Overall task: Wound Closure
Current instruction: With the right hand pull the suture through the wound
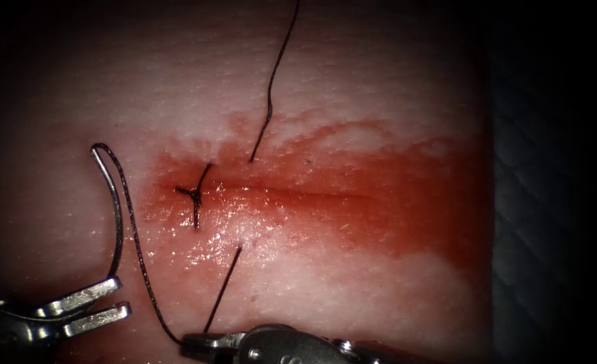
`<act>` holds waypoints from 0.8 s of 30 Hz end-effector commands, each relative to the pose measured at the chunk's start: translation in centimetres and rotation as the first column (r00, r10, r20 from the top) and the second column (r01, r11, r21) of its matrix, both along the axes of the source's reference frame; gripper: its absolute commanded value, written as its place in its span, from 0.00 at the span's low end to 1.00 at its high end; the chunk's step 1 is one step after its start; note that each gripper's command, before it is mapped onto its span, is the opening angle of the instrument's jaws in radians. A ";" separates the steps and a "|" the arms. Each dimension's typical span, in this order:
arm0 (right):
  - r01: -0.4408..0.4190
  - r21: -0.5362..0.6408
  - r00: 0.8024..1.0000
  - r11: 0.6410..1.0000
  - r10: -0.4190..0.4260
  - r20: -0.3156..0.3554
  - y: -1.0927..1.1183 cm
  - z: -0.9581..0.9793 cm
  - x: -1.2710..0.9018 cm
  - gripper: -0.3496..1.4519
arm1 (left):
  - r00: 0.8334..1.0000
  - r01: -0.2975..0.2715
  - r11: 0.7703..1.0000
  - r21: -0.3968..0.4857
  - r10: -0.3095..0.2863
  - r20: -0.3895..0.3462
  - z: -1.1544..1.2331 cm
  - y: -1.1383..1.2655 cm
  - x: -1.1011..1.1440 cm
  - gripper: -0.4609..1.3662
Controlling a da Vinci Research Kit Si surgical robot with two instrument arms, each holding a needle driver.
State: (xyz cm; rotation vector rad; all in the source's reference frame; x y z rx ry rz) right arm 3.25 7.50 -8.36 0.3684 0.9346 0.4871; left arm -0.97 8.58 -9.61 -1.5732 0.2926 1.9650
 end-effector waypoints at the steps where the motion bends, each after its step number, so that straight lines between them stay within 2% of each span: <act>1: 0.008 -0.001 1.000 1.000 -0.008 0.008 -0.05 -0.05 0.04 0.00 | 1.000 -0.005 1.000 0.002 0.005 0.001 -0.03 0.00 0.03 0.06; 10: 0.059 0.045 0.998 0.997 -0.060 0.026 -0.37 -0.23 0.18 0.00 | 1.000 0.008 1.000 0.011 -0.008 -0.011 -0.13 0.00 0.24 0.06; 12: 0.076 0.040 0.996 0.996 -0.078 0.033 -0.37 -0.22 0.20 0.00 | 1.000 0.013 1.000 0.013 -0.013 -0.016 -0.13 0.02 0.29 0.06; 13: 0.075 0.002 0.997 0.997 -0.075 0.014 -0.33 -0.20 0.20 0.00 | 1.000 0.018 1.000 0.014 -0.017 -0.020 -0.13 0.03 0.33 0.06; 14: 0.062 -0.016 0.998 0.998 -0.062 -0.001 -0.29 -0.18 0.19 0.17 | 1.000 0.023 1.000 0.019 -0.022 -0.020 -0.13 0.04 0.35 0.06; 16: 0.059 -0.086 0.998 0.995 -0.062 -0.034 -0.17 -0.14 0.15 0.74 | 0.999 0.028 0.999 0.019 -0.027 -0.024 -0.12 0.05 0.39 0.06; 17: 0.044 -0.099 0.998 0.994 -0.049 -0.047 -0.11 -0.11 0.12 0.81 | 0.999 0.031 0.999 0.019 -0.031 -0.027 -0.12 0.06 0.41 0.06; 19: 0.053 -0.149 0.996 0.987 -0.064 -0.068 0.01 -0.07 0.06 0.87 | 0.999 0.038 0.999 0.019 -0.037 -0.032 -0.10 0.08 0.46 0.06; 24: 0.041 -0.188 0.995 0.981 -0.057 -0.081 0.37 0.01 -0.22 0.87 | 0.997 0.054 0.998 0.016 -0.053 -0.054 -0.07 0.13 0.63 0.06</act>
